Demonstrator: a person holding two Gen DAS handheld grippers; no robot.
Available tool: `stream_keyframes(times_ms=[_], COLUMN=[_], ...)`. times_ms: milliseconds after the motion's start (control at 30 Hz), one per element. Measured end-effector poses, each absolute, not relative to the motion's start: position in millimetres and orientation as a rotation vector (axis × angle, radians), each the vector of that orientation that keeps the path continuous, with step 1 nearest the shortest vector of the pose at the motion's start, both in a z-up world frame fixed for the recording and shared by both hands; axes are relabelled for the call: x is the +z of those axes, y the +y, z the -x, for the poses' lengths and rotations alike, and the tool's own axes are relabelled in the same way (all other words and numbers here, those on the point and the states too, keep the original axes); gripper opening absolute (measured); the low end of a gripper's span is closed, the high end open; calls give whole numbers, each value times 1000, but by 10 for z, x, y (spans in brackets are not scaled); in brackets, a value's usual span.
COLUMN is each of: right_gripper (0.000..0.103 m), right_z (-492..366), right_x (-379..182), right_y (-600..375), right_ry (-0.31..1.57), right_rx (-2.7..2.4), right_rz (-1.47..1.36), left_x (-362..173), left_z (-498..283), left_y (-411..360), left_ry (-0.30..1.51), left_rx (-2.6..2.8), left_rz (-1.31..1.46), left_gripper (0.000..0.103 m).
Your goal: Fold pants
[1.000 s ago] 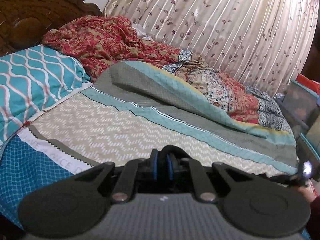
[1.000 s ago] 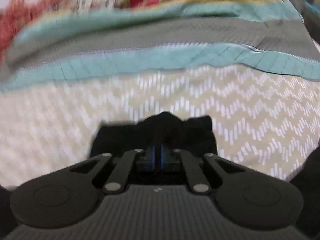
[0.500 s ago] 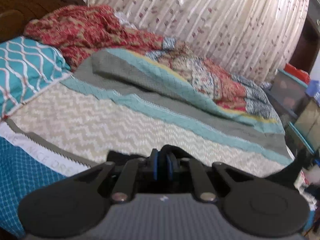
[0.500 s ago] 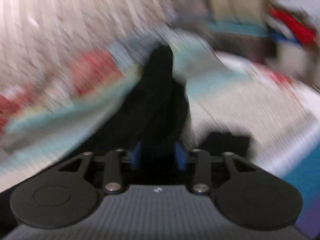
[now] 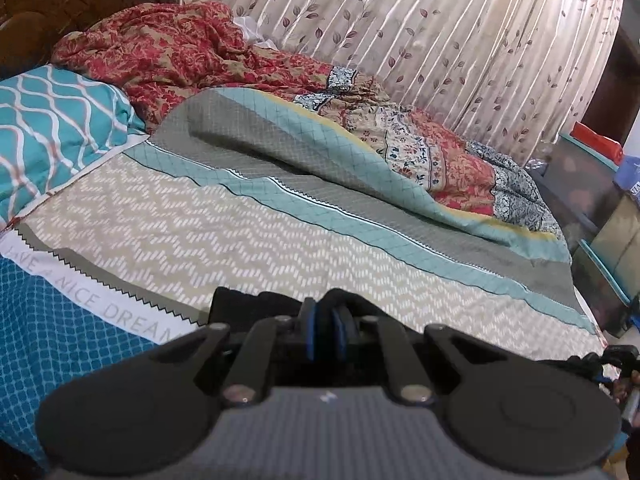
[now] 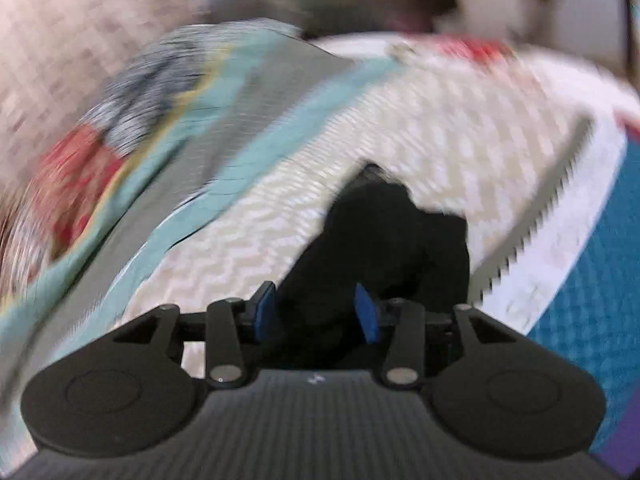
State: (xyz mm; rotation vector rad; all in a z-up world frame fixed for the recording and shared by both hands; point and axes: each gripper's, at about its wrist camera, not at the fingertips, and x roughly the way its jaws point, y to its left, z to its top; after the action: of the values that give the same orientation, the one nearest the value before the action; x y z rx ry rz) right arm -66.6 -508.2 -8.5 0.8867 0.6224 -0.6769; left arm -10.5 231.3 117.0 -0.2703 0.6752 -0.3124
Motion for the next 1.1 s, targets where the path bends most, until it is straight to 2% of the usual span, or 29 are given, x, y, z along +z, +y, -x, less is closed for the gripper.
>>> stream_keyframes(times_ms=[100, 300, 533, 567, 600, 700, 833, 1000, 1033, 1067, 1100], right_gripper=[47, 47, 47, 37, 7, 8, 7, 7, 8, 13, 31], right_z=[869, 1426, 1216, 1196, 1190, 1257, 1197, 461, 271, 43, -145], right_x=[-163, -77, -267, -309, -328, -184, 323, 775, 826, 868, 874], right_y=[-4994, -4618, -4696, -4697, -4708, -4693, -4671, -5014, -5072, -5128, -5174], right_ry=[578, 487, 577, 589, 583, 507, 382, 254, 234, 221, 234], right_rx=[-737, -748, -697, -688, -669, -641, -555, -459, -454, -446, -438], right_rz=[-1038, -1124, -1187, -1202, -1218, -1195, -1046, -976, -959, -933, -912], left_x=[1189, 1215, 1206, 1207, 1208, 1226, 1312, 1446, 1441, 1407, 1325], left_z=[79, -30, -127, -134, -145, -222, -480, -1183, -1352, -1517, -1700], left_y=[2310, 2285, 2301, 2310, 2325, 2352, 2343, 2152, 2070, 1960, 1821], left_ry=[678, 672, 669, 668, 667, 670, 657, 604, 587, 579, 598], left_rx=[-310, -315, -316, -315, -315, -311, -318, -320, -308, -275, -231], left_rz=[261, 252, 269, 273, 275, 284, 286, 275, 267, 248, 223], left_gripper=[9, 9, 9, 9, 9, 9, 9, 9, 15, 18, 42])
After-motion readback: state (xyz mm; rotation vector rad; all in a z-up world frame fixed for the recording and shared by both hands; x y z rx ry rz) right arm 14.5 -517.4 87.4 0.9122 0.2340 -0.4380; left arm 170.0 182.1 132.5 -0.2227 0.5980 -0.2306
